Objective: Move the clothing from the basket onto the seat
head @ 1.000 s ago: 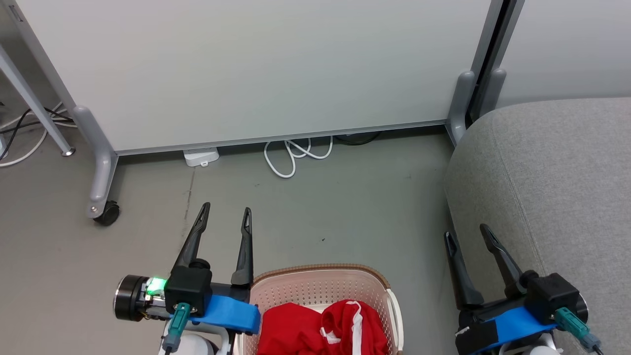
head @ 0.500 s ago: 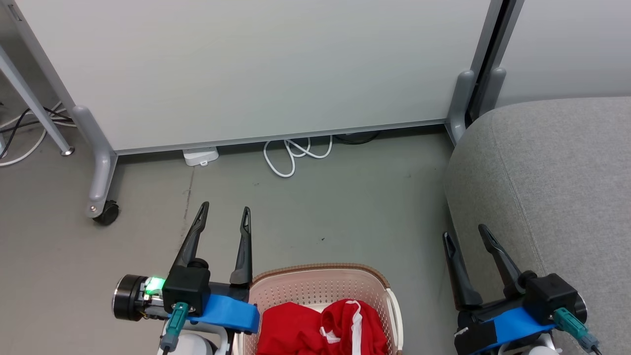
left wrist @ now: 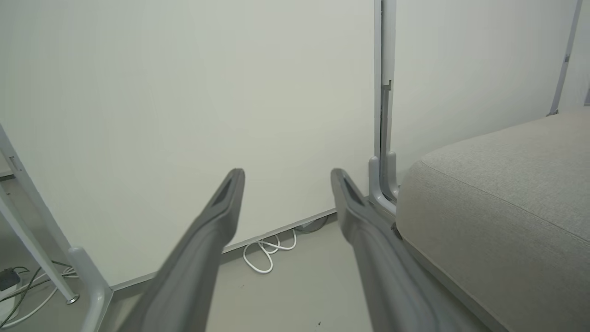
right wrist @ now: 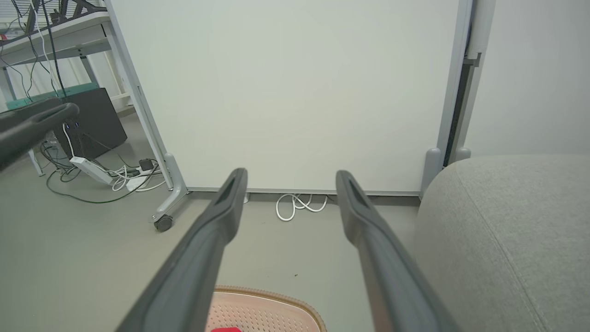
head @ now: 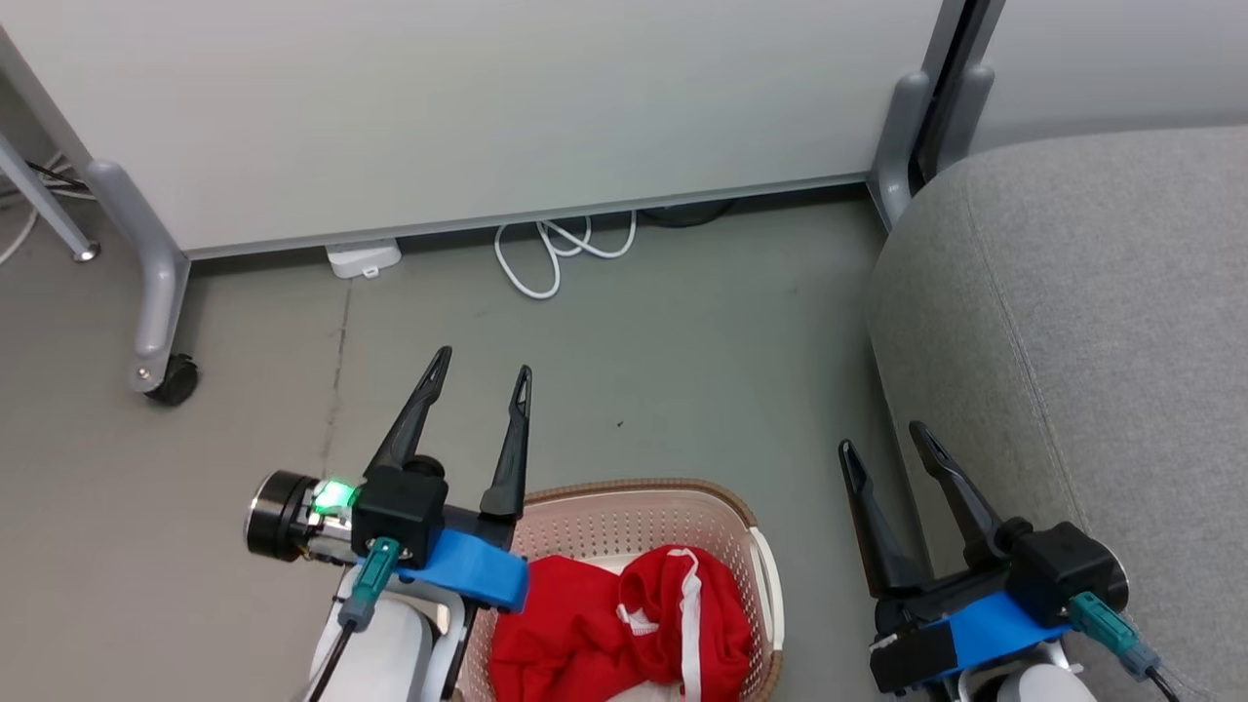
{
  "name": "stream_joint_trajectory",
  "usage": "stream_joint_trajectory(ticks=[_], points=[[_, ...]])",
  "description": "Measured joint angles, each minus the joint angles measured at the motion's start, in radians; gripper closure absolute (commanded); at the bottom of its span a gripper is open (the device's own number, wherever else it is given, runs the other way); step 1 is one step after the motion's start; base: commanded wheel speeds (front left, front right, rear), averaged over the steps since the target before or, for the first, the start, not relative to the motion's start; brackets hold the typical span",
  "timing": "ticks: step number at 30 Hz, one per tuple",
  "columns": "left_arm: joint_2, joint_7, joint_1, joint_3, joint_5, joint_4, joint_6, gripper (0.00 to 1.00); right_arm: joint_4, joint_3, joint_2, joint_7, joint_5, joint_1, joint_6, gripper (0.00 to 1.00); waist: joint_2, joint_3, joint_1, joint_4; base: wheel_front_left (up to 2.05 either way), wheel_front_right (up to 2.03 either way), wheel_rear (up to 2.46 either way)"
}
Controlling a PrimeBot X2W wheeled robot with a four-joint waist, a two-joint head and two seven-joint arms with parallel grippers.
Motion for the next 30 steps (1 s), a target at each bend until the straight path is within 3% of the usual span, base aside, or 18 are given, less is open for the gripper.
stream_joint_trajectory(ticks=[12,23,30], points=[[0.053,0.000,-0.199,-0.105,0.035,0.229,-0.075,0.00,-0.057,0.043,-0.001,0.000,0.021,-0.107,0.000,0.00,0.0000,0.192,0.0000,-0.091,0.00,0.00,0.00],[0.108,0.000,-0.396,-0.257,0.035,0.516,-0.089,0.00,-0.151,0.078,-0.002,0.000,0.043,-0.232,0.000,0.00,0.0000,0.425,0.0002,-0.188,0.00,0.00,0.00],[0.128,0.000,-0.523,-0.371,-0.029,0.689,-0.093,0.00,-0.214,0.088,-0.002,0.000,0.044,-0.314,0.000,0.00,0.0000,0.581,0.0002,-0.230,0.00,0.00,0.00]])
